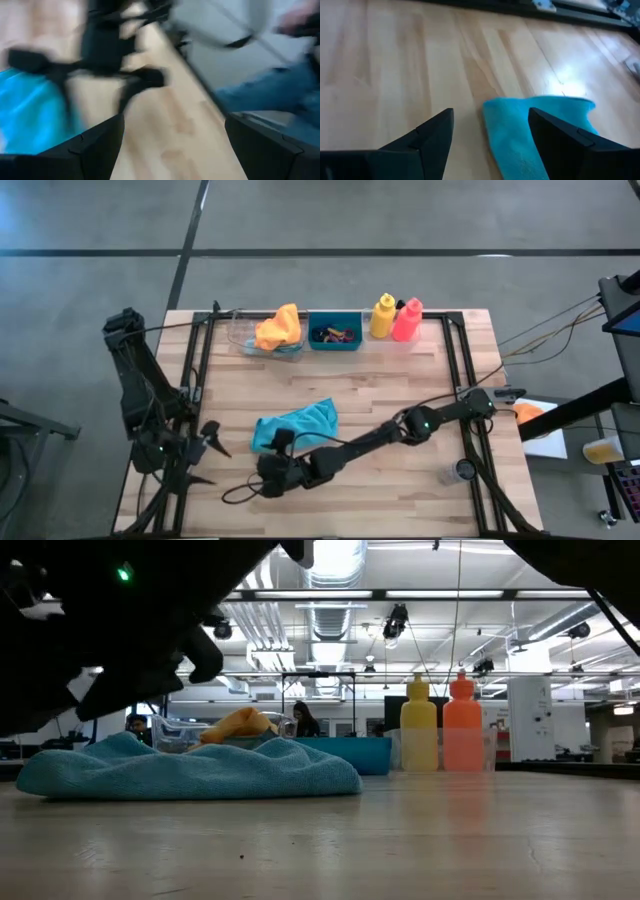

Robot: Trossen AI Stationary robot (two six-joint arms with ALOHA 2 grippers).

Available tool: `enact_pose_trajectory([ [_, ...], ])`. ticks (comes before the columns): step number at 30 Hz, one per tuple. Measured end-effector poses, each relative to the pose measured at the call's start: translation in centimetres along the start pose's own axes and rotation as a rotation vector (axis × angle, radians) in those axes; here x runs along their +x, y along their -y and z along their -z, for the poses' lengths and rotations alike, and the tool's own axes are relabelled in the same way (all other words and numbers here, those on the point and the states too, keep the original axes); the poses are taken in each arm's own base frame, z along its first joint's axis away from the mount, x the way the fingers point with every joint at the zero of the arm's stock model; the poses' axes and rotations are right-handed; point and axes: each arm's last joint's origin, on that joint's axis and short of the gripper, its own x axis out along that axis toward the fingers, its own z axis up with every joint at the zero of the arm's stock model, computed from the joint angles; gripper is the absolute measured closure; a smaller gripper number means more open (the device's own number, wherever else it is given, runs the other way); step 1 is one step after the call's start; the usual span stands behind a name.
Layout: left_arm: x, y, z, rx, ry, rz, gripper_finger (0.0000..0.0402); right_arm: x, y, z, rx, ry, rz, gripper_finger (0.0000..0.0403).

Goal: Pick & Place Sports Items
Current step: Fold the blue towel

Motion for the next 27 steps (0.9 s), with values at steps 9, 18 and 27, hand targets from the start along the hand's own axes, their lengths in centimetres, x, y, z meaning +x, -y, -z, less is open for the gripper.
enact_pose_trajectory([
  [9, -1.2, -1.1, 0.1, 0.017, 0.16, 0.042, 0.005, 0.9, 1.1, 0.4, -0.021, -0.036, 0.022, 0.0144],
  [18, -1.9, -2.2, 0.5, -0.023, 0.25, -0.063, 0.005, 1.4, 1.5, 0.8, -0.024, -0.05, 0.029, 0.0144],
  [27, -1.7, -2.3, 0.9, -0.015, 0.241, -0.068, 0.005, 2.4, 2.0, 2.1, -0.029, -0.077, 0.031, 0.0145],
])
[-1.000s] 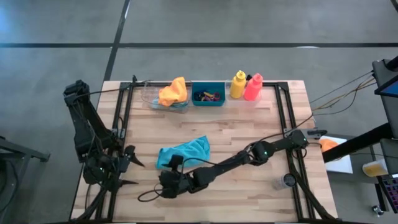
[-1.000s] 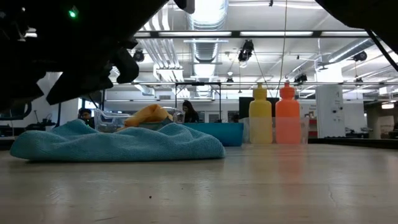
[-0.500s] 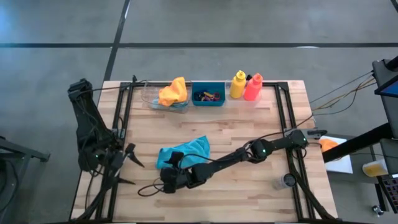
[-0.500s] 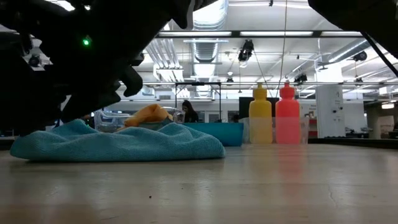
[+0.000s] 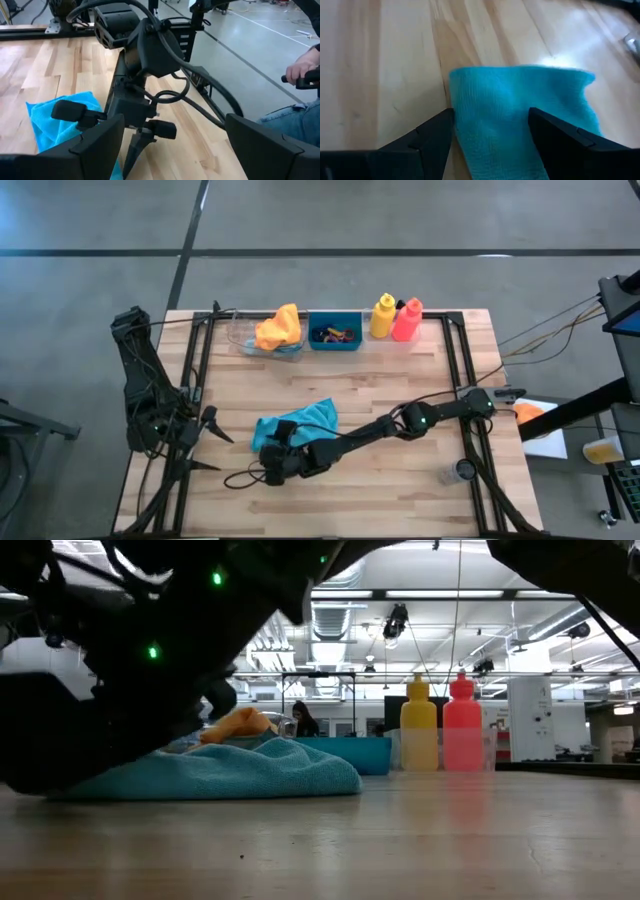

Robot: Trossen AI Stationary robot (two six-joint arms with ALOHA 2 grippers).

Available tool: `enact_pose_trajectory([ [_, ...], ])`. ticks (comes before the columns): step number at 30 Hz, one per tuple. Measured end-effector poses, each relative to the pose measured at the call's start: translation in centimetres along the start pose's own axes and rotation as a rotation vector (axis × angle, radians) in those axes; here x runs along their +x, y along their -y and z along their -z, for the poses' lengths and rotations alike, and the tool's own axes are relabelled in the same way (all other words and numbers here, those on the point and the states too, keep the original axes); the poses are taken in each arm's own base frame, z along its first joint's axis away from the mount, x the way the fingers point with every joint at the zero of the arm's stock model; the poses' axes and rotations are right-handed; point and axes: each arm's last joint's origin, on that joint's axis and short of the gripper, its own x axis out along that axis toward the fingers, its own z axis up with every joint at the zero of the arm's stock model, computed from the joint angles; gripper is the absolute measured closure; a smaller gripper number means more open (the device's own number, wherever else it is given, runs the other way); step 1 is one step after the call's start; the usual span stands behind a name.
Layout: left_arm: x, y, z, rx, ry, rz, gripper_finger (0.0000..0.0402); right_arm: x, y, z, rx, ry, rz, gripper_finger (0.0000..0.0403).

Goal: Pick & Place Sports Items
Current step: Fold the blue towel

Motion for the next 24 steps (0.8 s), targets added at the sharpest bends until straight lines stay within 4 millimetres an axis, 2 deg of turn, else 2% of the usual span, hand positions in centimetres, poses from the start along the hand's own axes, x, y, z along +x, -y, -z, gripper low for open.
enact_pose_trajectory([
  [7, 0.06, -0.04, 0.22, 0.008, -0.006, -0.003, 0.005, 0.7, 0.16, 0.7, 0.022, -0.01, -0.034, 0.0146],
  [10, 0.07, -0.03, 0.23, 0.009, -0.006, -0.003, 0.005, 0.76, 0.26, 0.7, 0.025, -0.011, -0.032, 0.0167],
  [14, 0.06, -0.04, 0.23, 0.01, -0.007, -0.003, 0.005, 0.82, 0.33, 0.71, 0.025, -0.014, -0.033, 0.0235],
  [20, 0.06, -0.05, 0.25, 0.011, -0.008, -0.004, 0.005, 0.75, 0.24, 0.73, 0.047, -0.015, -0.034, 0.0377],
  [24, 0.06, -0.05, 0.25, 0.011, -0.009, -0.004, 0.005, 0.17, -0.45, 0.69, 0.063, -0.01, -0.044, 0.039],
])
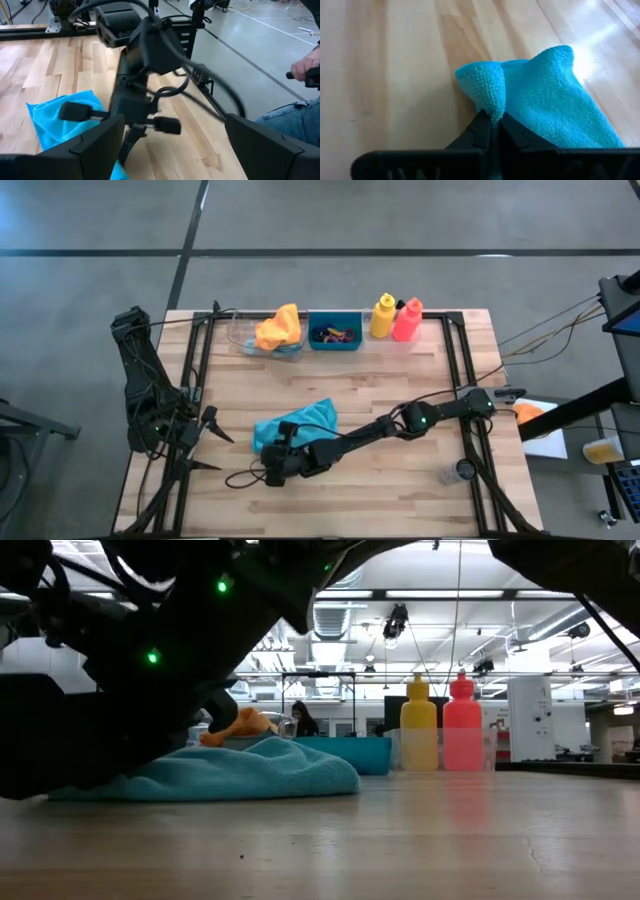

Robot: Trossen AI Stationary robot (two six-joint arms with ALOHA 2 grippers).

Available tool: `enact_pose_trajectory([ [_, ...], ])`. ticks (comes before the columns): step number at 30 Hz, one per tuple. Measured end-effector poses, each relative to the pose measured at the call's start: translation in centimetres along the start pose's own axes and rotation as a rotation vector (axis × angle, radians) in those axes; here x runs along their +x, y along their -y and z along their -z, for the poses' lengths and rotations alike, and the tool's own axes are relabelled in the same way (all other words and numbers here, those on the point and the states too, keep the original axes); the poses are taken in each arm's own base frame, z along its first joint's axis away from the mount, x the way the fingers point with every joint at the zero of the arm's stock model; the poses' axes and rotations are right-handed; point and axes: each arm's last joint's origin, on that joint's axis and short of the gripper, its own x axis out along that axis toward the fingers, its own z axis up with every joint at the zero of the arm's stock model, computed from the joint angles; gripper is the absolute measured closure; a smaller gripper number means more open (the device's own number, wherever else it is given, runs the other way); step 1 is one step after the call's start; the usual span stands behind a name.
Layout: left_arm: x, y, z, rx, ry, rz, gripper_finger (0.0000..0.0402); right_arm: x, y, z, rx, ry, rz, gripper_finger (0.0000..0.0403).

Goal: Pick & Place Sports Items
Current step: Fold the blue towel

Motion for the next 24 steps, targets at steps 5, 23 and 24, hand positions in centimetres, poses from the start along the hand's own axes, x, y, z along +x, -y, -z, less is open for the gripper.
enact_pose_trajectory([
  [5, 0.0, 0.0, 0.0, 0.0, -0.002, 0.0, 0.005, -1.4, -1.7, 0.3, 0.006, 0.025, 0.024, 0.0392],
  [23, 0.0, -0.1, 0.2, -0.021, -0.02, 0.0, 0.005, -7.2, -5.7, 2.5, 0.175, 0.038, 0.206, 0.0394],
  [24, 0.0, -0.1, 0.2, -0.021, -0.02, 0.0, 0.005, -7.6, -5.7, 2.6, 0.19, 0.039, 0.221, 0.0394],
])
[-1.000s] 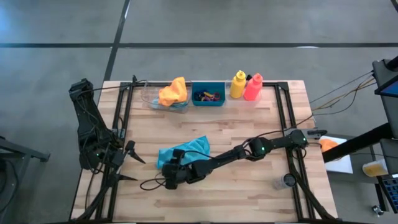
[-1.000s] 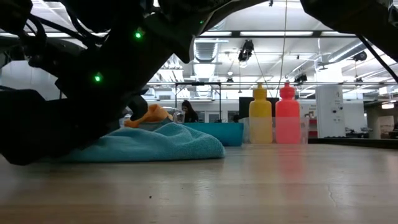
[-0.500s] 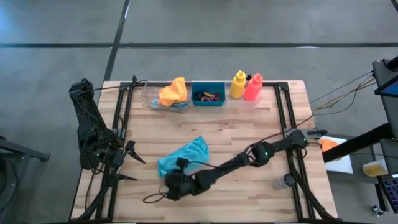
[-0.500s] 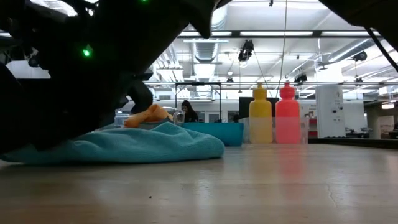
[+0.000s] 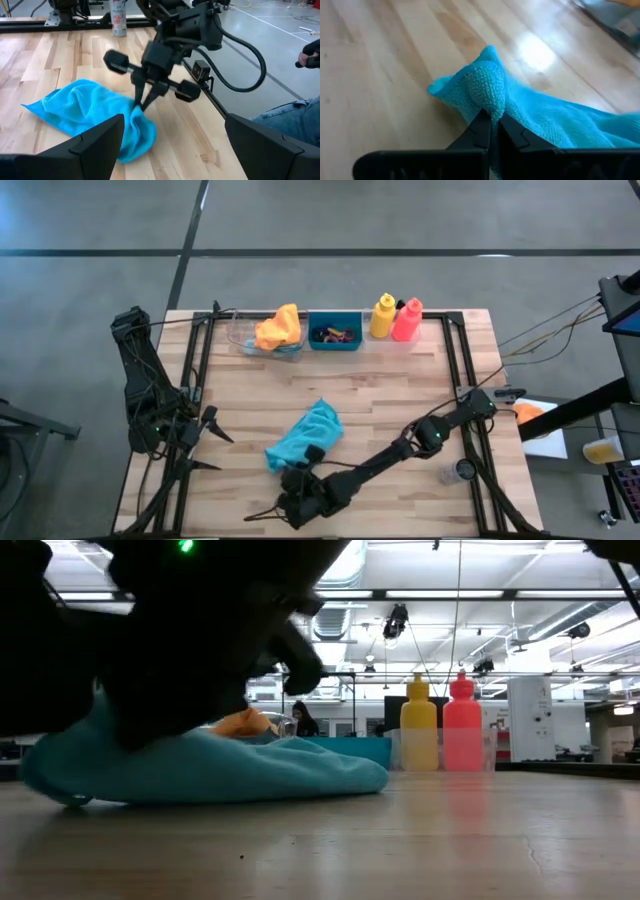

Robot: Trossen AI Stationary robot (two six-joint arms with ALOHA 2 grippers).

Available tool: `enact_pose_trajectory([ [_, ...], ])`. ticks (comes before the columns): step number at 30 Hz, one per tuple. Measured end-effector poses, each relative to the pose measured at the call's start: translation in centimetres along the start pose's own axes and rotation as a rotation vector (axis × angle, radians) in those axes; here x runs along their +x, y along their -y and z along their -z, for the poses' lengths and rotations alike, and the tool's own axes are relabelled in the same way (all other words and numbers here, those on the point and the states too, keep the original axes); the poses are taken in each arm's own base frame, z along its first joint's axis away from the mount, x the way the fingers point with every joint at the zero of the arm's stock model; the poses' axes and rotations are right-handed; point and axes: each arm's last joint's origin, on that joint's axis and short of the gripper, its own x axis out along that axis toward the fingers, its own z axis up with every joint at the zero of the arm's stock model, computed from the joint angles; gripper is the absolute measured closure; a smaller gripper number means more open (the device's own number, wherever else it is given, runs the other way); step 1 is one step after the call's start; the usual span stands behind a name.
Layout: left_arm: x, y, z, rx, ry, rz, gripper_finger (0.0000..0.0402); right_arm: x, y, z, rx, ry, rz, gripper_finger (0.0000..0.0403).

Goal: Pick & Place Sports Items
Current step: Fold the blue towel

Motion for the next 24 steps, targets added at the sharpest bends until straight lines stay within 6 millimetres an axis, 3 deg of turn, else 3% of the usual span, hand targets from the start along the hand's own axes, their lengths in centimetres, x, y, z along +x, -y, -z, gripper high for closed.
enact_pose_trajectory([
  [14, 0.0, 0.0, 0.0, -0.003, 0.001, 0.001, 0.005, -3.5, -0.1, 1.6, 0.154, -0.002, 0.077, 0.0394],
  [24, 0.0, 0.0, 0.0, -0.004, 0.001, 0.001, 0.005, -6.2, 1.2, 2.3, 0.241, 0.01, 0.176, 0.0394],
])
